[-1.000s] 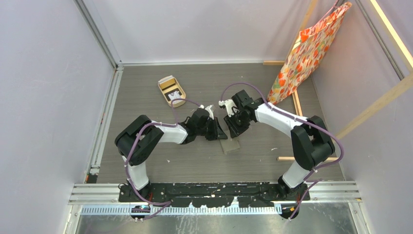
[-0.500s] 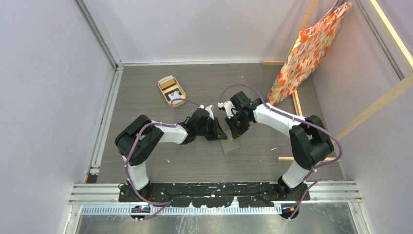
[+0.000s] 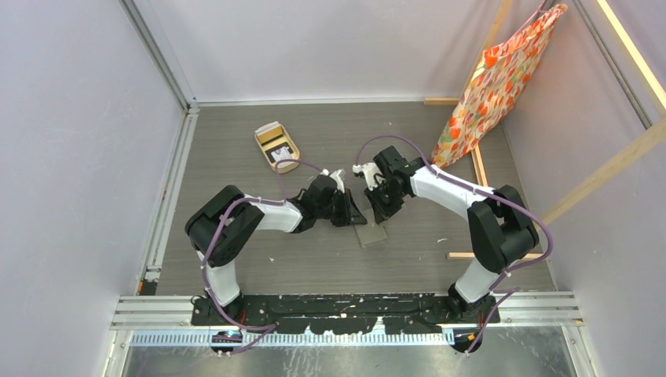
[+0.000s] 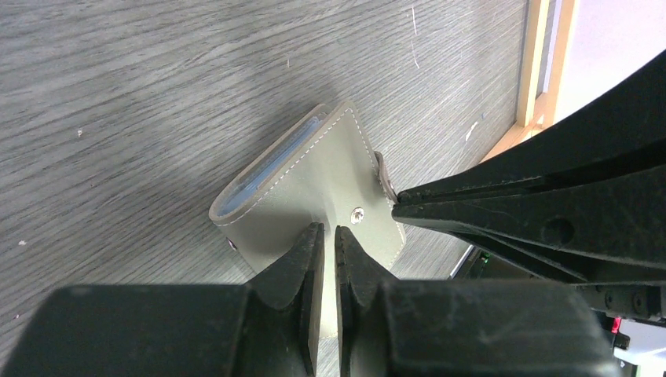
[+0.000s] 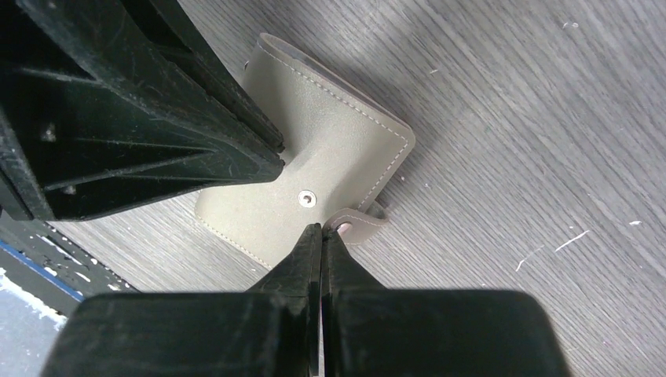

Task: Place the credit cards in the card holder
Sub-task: Close the card holder at the center of the board.

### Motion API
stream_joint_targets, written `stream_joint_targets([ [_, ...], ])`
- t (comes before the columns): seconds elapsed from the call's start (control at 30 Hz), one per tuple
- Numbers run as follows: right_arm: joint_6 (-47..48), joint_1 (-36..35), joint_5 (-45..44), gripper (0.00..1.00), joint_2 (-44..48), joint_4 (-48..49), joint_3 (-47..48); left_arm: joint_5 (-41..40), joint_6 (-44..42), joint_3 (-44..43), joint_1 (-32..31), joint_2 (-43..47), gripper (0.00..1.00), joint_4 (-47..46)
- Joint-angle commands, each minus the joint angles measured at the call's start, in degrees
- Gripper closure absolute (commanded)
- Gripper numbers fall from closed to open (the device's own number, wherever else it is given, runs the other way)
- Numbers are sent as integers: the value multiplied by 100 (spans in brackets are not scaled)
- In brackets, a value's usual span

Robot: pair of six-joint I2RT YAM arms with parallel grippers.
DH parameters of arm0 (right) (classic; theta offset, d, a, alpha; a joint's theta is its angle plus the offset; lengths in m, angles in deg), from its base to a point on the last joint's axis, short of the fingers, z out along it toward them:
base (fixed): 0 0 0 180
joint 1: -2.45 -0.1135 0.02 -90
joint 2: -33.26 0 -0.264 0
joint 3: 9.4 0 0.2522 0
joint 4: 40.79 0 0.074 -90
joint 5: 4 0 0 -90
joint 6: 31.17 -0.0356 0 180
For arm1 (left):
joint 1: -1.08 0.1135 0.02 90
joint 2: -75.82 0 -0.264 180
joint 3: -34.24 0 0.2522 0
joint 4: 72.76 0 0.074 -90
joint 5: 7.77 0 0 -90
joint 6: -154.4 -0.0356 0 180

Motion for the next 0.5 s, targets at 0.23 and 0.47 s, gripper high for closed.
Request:
stream_joint_targets([
  [0.23, 190, 486, 867, 99, 401, -145, 184, -9, -179, 78, -5, 254, 84, -105],
  [0.47, 360, 657, 1238, 99, 379, -271, 217, 46, -335, 72, -6, 720, 78, -42],
])
